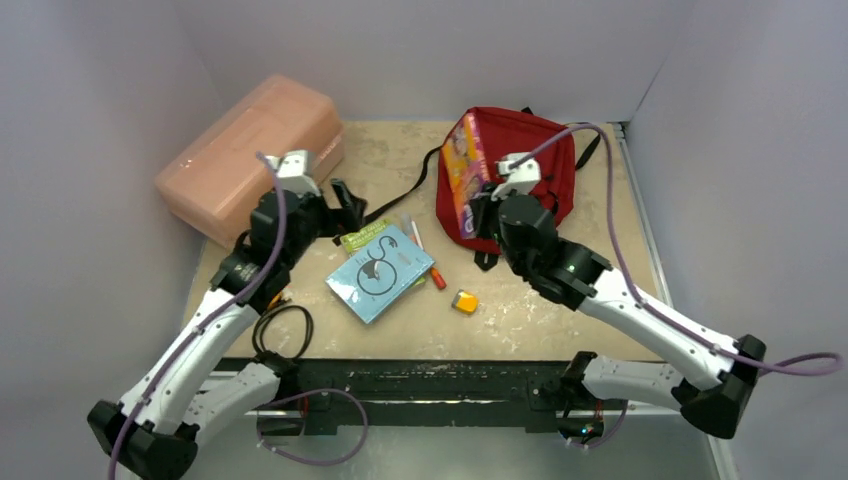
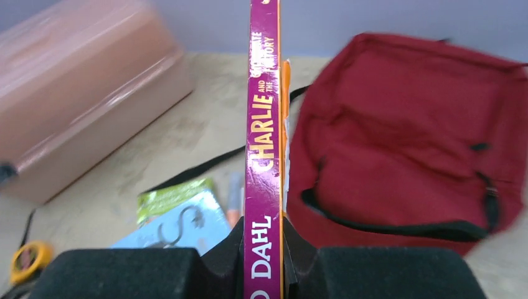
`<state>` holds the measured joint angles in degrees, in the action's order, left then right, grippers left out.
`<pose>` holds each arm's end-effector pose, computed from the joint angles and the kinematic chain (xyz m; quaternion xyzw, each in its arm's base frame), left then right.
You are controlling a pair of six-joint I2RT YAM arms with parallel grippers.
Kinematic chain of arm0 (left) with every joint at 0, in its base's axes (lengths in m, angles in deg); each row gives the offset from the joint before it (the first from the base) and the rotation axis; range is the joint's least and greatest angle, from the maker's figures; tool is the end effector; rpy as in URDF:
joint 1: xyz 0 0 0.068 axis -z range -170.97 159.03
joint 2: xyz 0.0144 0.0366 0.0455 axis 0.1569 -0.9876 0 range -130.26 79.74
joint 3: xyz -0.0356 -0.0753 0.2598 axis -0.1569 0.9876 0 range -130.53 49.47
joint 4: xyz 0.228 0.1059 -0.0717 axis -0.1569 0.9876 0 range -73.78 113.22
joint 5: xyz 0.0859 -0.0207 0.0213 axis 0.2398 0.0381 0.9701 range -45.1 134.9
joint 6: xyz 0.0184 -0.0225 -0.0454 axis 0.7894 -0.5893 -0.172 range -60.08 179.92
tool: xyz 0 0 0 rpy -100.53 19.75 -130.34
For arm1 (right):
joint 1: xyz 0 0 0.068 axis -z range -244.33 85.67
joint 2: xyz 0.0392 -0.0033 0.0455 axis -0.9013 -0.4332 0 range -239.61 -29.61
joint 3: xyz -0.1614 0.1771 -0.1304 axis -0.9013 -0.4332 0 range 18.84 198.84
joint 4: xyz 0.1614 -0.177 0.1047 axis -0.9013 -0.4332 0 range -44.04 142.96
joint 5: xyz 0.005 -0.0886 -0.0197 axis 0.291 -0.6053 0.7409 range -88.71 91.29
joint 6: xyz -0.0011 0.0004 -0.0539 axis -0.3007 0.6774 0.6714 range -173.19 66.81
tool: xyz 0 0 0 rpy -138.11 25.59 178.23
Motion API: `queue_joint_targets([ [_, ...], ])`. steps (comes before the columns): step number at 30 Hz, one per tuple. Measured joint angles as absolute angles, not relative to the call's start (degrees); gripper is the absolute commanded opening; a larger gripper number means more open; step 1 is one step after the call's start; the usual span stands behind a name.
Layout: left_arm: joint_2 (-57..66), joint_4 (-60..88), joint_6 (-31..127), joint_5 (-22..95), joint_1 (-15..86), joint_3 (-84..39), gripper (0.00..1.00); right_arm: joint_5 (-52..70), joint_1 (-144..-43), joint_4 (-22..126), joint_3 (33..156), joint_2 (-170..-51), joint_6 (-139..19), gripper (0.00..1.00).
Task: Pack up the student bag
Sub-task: Place the book in the student bag.
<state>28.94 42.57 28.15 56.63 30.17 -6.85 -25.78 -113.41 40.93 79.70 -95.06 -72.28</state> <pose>0.1825 -0.0628 0.3627 -0.1336 0.8101 -0.1762 0.5430 0.1829 0.1863 0.3636 -0.0667 0.7892 0.1702 0.5863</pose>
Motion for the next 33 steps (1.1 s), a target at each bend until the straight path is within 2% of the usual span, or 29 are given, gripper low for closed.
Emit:
queue_joint_targets([
  [3,25.59,28.95,35.47,51.62,38.63,-2.32,0.84,-40.54,-114.48,34.94,81.23,-89.75,-74.31,0.0],
  [5,19.39,20.32,40.22,47.16,42.52,-1.82,0.85,-51.18,-113.8,28.08,81.42,-86.88,-77.88,0.0],
  [9,3.39,11.75,49.26,41.77,48.31,-6.85,0.86,-62.96,-112.69,10.96,81.29,-81.05,-89.42,0.0],
  [13,-10.71,7.12,56.3,36.48,52.6,-16.92,0.86,-66.74,-112.69,2.39,79.39,-70.77,-96.87,0.0],
  [18,-23.45,5.79,61.15,30.6,54.72,-30.71,0.87,-69.12,-112.64,0.19,78.06,-59.89,-96.98,0.0],
  [27,-39.65,9.04,66.12,28.45,58.74,-48.37,0.84,-68.16,-112.69,2.48,77.18,-55.8,-92.32,0.0],
  [33,-48.0,13.0,68.04,31.78,60.6,-55.54,0.69,-65.54,-112.69,2.0,77.18,-54.62,-92.67,0.0],
])
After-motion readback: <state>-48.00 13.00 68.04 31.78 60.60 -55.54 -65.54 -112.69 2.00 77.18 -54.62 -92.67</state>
